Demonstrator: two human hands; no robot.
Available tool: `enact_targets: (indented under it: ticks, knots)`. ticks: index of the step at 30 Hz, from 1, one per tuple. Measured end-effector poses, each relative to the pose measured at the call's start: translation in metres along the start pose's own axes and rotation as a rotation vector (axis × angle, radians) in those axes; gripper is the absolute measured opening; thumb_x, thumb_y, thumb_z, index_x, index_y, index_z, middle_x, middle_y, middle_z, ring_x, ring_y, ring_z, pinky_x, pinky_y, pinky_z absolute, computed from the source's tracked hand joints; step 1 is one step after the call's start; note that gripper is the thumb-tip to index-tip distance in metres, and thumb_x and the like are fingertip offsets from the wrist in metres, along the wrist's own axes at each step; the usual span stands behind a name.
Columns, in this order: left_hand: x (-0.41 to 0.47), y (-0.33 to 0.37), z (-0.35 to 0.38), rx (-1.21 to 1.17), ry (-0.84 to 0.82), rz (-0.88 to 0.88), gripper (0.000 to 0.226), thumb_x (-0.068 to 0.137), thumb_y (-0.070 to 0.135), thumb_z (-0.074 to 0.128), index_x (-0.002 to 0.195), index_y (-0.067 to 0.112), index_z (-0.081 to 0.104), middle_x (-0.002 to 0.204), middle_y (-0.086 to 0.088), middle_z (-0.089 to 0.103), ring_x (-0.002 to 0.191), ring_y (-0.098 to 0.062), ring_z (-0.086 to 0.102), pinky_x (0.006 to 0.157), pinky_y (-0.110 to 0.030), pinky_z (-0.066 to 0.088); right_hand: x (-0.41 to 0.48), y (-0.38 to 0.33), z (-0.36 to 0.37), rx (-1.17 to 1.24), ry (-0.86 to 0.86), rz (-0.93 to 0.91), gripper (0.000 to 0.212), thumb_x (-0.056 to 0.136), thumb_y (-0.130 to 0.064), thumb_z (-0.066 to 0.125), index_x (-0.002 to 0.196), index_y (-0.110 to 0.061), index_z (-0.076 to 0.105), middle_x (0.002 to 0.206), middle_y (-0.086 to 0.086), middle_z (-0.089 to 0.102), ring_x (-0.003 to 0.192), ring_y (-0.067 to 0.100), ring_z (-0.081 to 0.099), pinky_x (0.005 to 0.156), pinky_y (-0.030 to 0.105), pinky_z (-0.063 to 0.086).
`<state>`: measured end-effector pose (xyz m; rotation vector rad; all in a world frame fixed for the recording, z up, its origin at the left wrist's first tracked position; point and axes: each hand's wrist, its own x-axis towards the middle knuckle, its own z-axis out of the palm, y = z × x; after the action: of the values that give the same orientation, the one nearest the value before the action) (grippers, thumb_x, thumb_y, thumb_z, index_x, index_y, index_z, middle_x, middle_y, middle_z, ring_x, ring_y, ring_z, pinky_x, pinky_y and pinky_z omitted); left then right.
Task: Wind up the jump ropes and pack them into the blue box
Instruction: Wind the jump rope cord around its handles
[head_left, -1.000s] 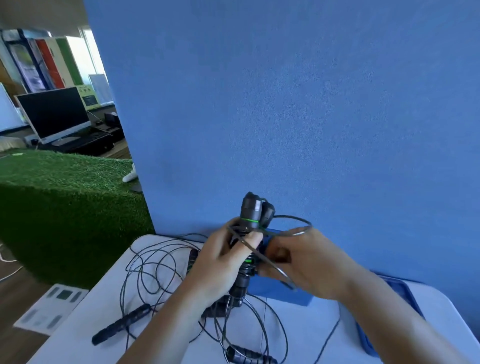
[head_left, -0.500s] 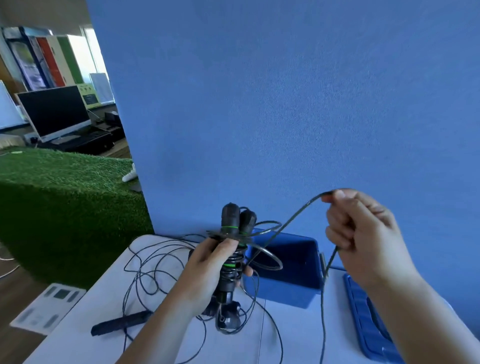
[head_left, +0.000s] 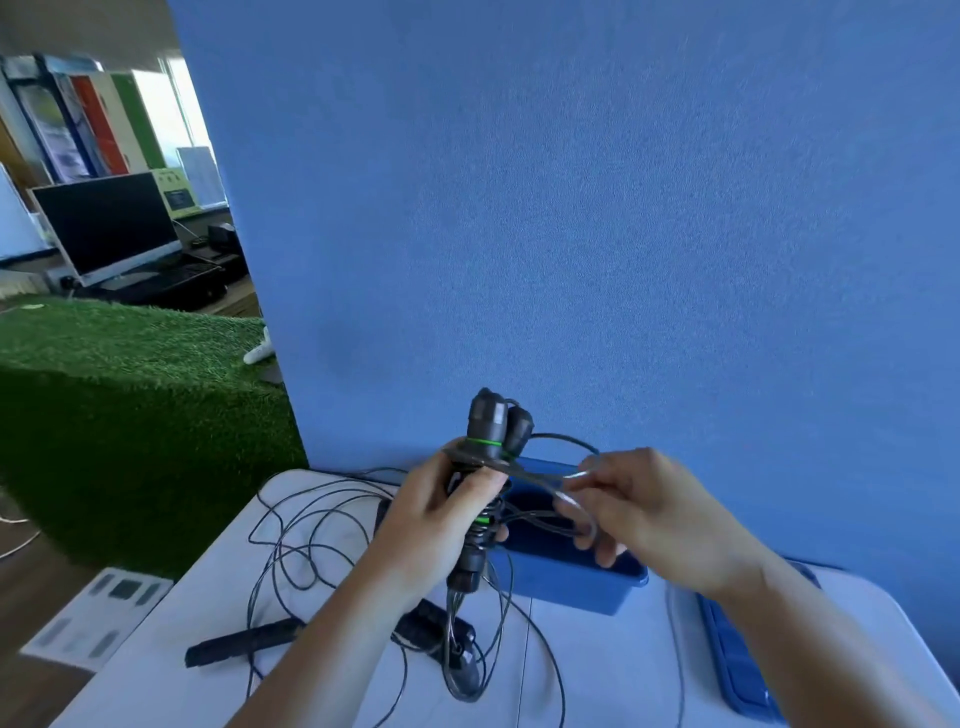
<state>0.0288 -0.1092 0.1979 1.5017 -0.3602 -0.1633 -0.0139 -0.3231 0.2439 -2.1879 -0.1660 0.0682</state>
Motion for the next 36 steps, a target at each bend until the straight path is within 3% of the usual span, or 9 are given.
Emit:
enact_targets:
  ticks: [4,7,10,14,19,22,25,31,36]
  knots:
    - [-0.003,0.003,0.008,0.068,-0.023,0.039,0.008,0.099,0.026,0.065,0.102,0.024,0.073,0.085,-0.004,0.075,0.075,-0.009,0.071,0.069,-0.019,0.054,0.015,-0.007,0.020,-0.390,0.026,-0.404,0.024,0.087,-0.022,0.065,0.065,-0.021,0.057,0.055,-0.007,0.049,0.054,0.007,0.046,0.055,0.029,0.045]
    - [-0.003,0.005,0.005,-0.020,-0.023,0.044,0.023,0.096,0.034,0.063,0.105,0.016,0.072,0.091,-0.021,0.073,0.077,-0.026,0.073,0.065,-0.029,0.056,0.022,-0.010,0.025,-0.382,0.037,-0.387,0.023,0.088,-0.020,0.057,0.066,-0.018,0.062,0.058,-0.007,0.051,0.056,0.012,0.046,0.055,0.037,0.045]
    - [-0.003,-0.002,-0.003,-0.116,-0.007,-0.015,0.038,0.092,0.044,0.063,0.109,0.010,0.070,0.093,-0.027,0.072,0.079,-0.037,0.073,0.059,-0.036,0.051,0.020,-0.016,0.022,0.048,0.104,-0.178,0.034,0.096,-0.018,0.059,0.063,-0.014,0.056,0.054,-0.004,0.041,0.050,0.012,0.033,0.048,0.029,0.031]
    - [-0.006,-0.016,-0.006,-0.145,0.003,-0.058,0.059,0.084,0.052,0.065,0.115,0.002,0.064,0.098,-0.040,0.063,0.075,-0.034,0.072,0.059,-0.038,0.050,0.022,-0.021,0.012,0.734,0.215,-0.050,0.024,0.103,-0.011,0.051,0.084,-0.007,0.065,0.060,-0.002,0.023,0.049,0.010,0.017,0.042,0.021,0.015]
    - [-0.002,-0.016,-0.007,-0.151,0.034,-0.050,0.060,0.082,0.054,0.067,0.112,0.002,0.065,0.096,-0.041,0.058,0.067,-0.028,0.067,0.057,-0.036,0.048,0.018,-0.019,0.002,0.894,0.287,-0.080,0.027,0.103,-0.009,0.047,0.082,-0.008,0.062,0.064,0.000,0.024,0.054,0.013,0.014,0.043,0.022,0.013]
    - [0.001,-0.014,-0.010,-0.150,0.073,-0.065,0.059,0.079,0.053,0.069,0.105,0.000,0.065,0.081,-0.025,0.064,0.066,-0.029,0.067,0.054,-0.034,0.048,0.011,-0.006,-0.002,0.816,0.355,-0.028,0.029,0.101,-0.006,0.046,0.075,-0.008,0.060,0.061,0.000,0.027,0.052,0.014,0.018,0.044,0.024,0.015]
    - [0.000,-0.013,-0.011,-0.113,0.094,-0.067,0.044,0.087,0.044,0.071,0.100,0.003,0.066,0.075,-0.017,0.065,0.062,-0.024,0.066,0.051,-0.029,0.049,0.004,0.009,-0.009,0.519,0.386,0.038,0.029,0.096,-0.007,0.050,0.068,-0.005,0.059,0.059,0.004,0.028,0.053,0.019,0.023,0.045,0.027,0.024]
    - [0.000,-0.011,-0.006,0.002,0.019,-0.036,0.034,0.093,0.037,0.064,0.096,0.003,0.064,0.079,-0.016,0.060,0.065,-0.025,0.065,0.058,-0.027,0.051,-0.008,0.004,-0.014,0.141,0.035,0.051,0.034,0.075,-0.035,0.053,0.076,-0.006,0.070,0.055,0.006,0.056,0.050,0.021,0.048,0.054,0.029,0.039]
    - [-0.002,-0.005,0.006,0.068,-0.032,-0.023,0.021,0.093,0.037,0.065,0.103,0.019,0.068,0.080,-0.011,0.064,0.070,-0.023,0.066,0.062,-0.027,0.053,0.007,-0.004,0.007,-0.245,-0.107,-0.032,0.031,0.085,-0.039,0.062,0.078,-0.009,0.068,0.060,0.001,0.062,0.050,0.010,0.050,0.052,0.023,0.043]
